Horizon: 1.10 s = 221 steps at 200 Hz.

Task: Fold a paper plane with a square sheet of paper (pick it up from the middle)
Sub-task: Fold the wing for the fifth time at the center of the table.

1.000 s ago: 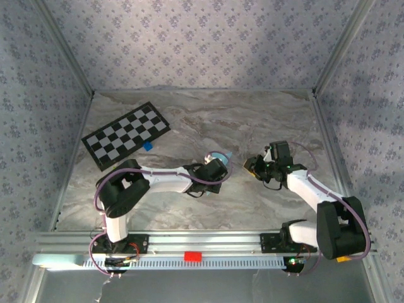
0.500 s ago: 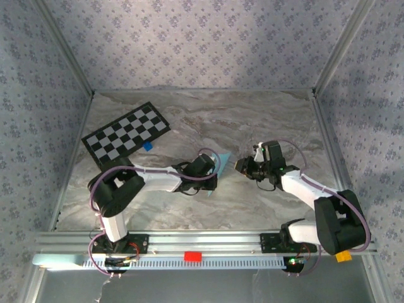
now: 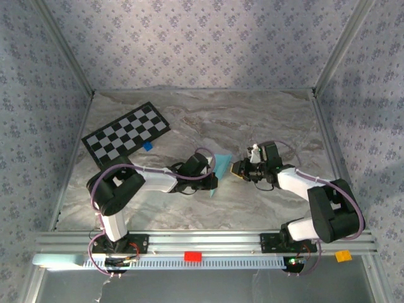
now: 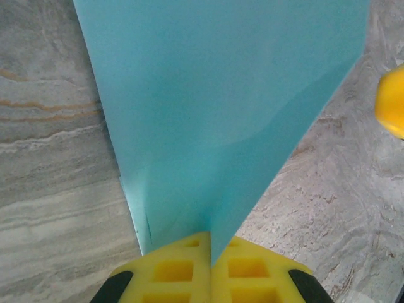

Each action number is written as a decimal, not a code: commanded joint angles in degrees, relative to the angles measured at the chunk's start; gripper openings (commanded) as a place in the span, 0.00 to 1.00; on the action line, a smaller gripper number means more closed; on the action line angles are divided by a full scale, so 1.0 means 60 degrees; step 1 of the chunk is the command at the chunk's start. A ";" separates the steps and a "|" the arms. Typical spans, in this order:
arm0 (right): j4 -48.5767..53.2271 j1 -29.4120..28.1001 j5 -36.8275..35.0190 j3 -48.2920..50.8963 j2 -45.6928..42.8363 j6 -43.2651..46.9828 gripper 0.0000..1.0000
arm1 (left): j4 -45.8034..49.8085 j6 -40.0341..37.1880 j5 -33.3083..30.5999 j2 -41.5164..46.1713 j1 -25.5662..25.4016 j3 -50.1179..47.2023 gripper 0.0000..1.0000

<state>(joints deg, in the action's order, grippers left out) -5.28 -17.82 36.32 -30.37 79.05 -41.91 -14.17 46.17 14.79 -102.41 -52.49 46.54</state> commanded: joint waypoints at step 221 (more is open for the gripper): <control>-0.1211 -0.1043 -0.0214 -0.1253 0.2601 -0.0324 0.15 | -0.0546 -0.0306 0.1286 -0.0211 0.0164 0.0066 0.14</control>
<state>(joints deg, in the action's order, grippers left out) -11.92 -24.51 35.99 -37.01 94.04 -43.09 -14.41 45.06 20.51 -103.24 -51.75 46.98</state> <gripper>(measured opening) 0.151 0.139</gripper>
